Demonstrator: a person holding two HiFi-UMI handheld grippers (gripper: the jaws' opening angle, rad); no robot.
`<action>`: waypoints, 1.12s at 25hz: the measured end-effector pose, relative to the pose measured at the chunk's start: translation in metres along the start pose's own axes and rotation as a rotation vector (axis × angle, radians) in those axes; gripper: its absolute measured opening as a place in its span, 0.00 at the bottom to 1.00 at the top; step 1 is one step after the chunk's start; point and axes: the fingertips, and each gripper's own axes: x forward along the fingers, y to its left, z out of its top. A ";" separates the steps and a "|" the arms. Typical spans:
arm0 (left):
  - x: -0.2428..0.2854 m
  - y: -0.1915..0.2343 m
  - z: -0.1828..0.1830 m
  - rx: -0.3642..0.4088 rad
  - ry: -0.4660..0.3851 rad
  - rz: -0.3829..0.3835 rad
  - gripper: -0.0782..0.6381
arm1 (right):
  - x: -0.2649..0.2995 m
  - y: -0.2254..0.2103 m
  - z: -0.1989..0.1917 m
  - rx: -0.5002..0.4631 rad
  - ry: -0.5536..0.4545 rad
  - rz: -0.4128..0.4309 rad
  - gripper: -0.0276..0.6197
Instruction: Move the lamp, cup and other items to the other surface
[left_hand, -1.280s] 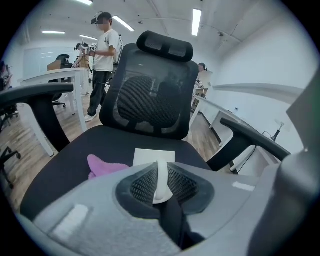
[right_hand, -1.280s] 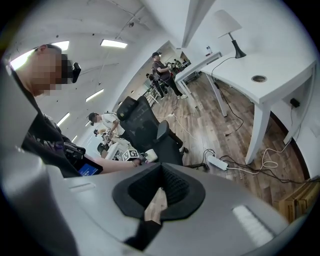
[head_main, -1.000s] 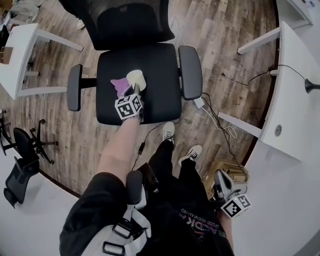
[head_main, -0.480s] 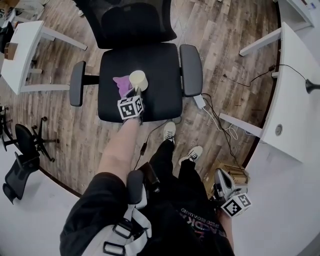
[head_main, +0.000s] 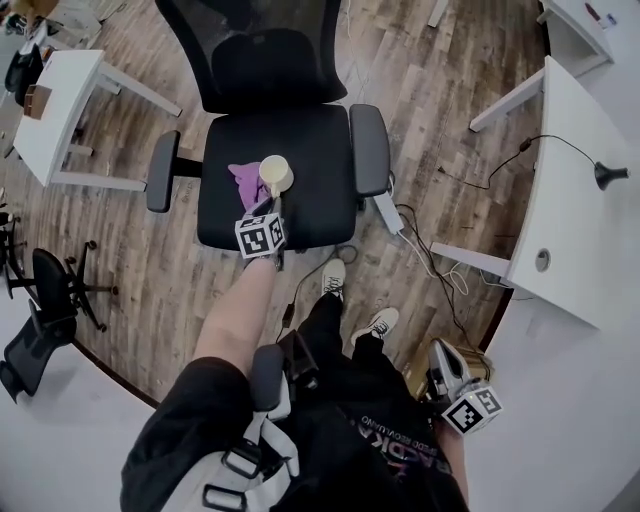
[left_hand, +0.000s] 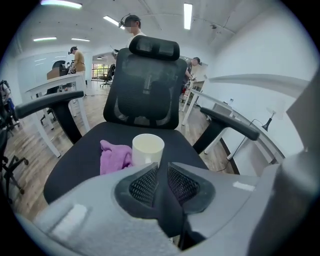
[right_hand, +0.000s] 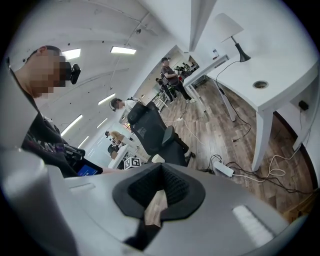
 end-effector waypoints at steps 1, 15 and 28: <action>-0.003 -0.009 0.002 0.011 -0.002 -0.020 0.20 | -0.002 -0.001 0.002 -0.002 -0.010 0.007 0.04; -0.204 -0.371 -0.043 0.040 0.297 -1.177 0.17 | -0.062 -0.014 0.045 -0.004 -0.243 0.097 0.04; -0.385 -0.542 -0.052 0.254 0.421 -1.737 0.19 | -0.148 -0.037 0.066 -0.055 -0.436 0.068 0.04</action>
